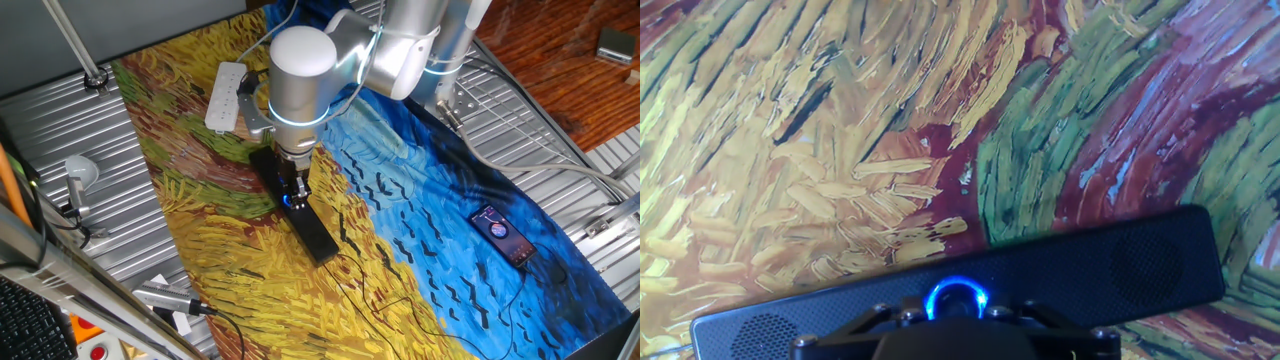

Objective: Turn the knob to increase the volume of the speaker

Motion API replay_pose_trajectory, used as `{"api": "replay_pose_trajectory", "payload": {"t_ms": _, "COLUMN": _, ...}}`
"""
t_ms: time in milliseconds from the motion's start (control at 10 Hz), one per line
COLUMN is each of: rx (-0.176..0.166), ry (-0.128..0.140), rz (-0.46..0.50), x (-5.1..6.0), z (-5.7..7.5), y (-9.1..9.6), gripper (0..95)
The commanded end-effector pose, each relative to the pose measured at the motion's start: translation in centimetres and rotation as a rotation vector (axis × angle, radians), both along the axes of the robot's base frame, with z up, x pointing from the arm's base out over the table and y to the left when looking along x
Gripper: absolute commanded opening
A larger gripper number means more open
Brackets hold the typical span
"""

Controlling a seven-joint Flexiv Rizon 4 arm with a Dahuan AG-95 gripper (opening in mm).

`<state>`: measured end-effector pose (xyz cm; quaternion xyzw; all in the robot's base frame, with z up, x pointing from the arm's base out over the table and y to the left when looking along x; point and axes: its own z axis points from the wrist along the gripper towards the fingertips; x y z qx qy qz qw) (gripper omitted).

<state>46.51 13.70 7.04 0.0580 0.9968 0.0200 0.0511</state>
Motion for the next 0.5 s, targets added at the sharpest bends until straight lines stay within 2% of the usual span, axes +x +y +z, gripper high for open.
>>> {"api": "replay_pose_trajectory", "payload": {"t_ms": 100, "rx": -0.008, "ry": 0.0, "rz": 0.052, "x": 0.0, "z": 0.4, "y": 0.1, "gripper": 38.0}}
{"api": "replay_pose_trajectory", "payload": {"t_ms": 300, "rx": -0.074, "ry": -0.012, "rz": 0.292, "x": 0.2, "z": 1.4, "y": 0.1, "gripper": 38.0}}
{"api": "replay_pose_trajectory", "payload": {"t_ms": 500, "rx": -0.116, "ry": -0.021, "rz": 0.504, "x": 0.4, "z": 1.9, "y": 0.2, "gripper": 38.0}}
